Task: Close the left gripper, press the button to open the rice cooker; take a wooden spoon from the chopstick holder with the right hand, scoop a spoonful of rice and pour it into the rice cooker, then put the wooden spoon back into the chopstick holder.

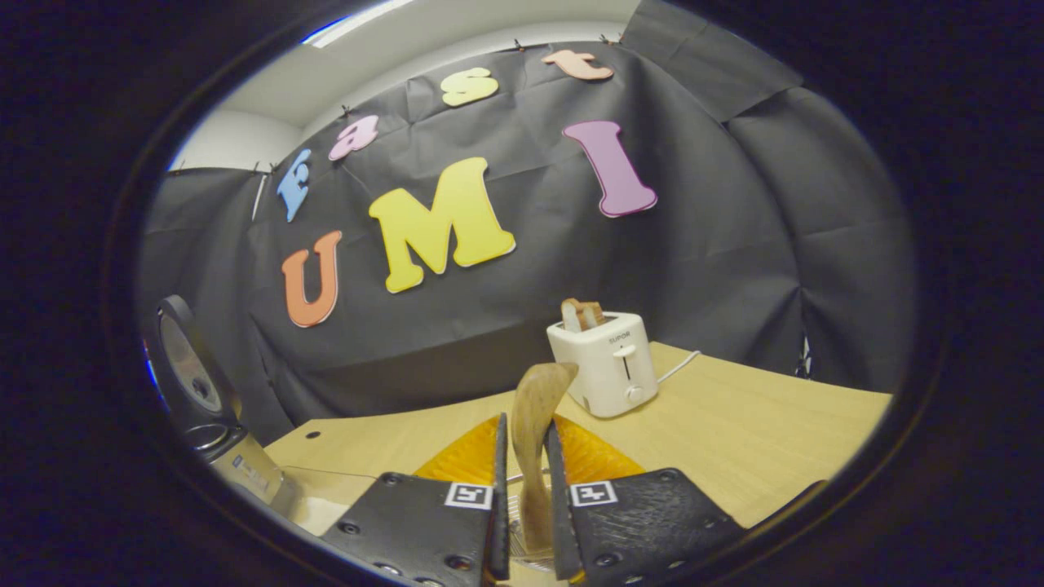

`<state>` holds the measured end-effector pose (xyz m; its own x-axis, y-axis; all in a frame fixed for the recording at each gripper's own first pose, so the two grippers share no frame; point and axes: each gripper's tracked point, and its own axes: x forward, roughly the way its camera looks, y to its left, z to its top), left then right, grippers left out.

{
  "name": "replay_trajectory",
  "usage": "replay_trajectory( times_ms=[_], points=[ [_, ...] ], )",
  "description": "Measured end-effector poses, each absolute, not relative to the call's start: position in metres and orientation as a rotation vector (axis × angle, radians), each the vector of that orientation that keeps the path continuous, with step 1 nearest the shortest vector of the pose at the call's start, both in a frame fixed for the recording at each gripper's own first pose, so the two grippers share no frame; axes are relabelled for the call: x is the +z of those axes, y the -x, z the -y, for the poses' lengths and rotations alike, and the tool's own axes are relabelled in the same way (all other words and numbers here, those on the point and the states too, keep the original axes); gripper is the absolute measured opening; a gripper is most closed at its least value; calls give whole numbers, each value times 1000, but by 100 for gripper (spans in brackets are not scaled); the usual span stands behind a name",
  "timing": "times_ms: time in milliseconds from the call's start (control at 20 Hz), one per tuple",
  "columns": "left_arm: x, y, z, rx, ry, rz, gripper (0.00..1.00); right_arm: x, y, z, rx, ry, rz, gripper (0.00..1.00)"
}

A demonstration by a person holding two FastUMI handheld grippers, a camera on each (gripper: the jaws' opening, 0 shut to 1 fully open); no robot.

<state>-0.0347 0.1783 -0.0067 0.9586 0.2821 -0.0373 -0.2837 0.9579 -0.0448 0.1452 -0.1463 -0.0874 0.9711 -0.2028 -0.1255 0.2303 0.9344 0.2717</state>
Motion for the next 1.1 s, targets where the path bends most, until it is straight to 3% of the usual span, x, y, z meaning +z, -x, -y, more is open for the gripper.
replay_trajectory(
  times_ms=[150,200,300,350,450,500,550,750,850,900,950,1000,1100],
  points=[
    [-7,33,-173,282,55,-37,98,-76,-138,153,-241,-259,-63,48],
    [-6,33,-171,278,54,-38,98,-77,-135,156,-251,-260,-68,71],
    [-7,32,-170,278,52,-37,98,-78,-133,160,-268,-236,-84,87],
    [-7,32,-169,280,51,-41,98,-73,-132,164,-277,-210,-88,84],
    [-8,31,-165,279,43,-49,98,-52,-125,170,-287,-180,-55,100],
    [-7,31,-163,279,41,-48,98,-40,-122,174,-295,-169,-29,91],
    [-6,30,-162,281,43,-45,98,-29,-117,177,-299,-164,-2,95],
    [2,31,-151,270,55,-27,98,-4,-98,156,-253,-149,59,95],
    [6,35,-154,296,56,-19,98,2,-89,134,-195,-147,74,95],
    [8,36,-154,304,58,-10,98,2,-87,123,-160,-149,77,91],
    [10,34,-151,304,63,-8,98,4,-87,110,-119,-147,73,91],
    [8,30,-148,299,69,-32,98,2,-88,99,-76,-138,58,100],
    [13,24,-148,293,58,-66,98,7,-85,79,0,-128,55,95]
  ],
)
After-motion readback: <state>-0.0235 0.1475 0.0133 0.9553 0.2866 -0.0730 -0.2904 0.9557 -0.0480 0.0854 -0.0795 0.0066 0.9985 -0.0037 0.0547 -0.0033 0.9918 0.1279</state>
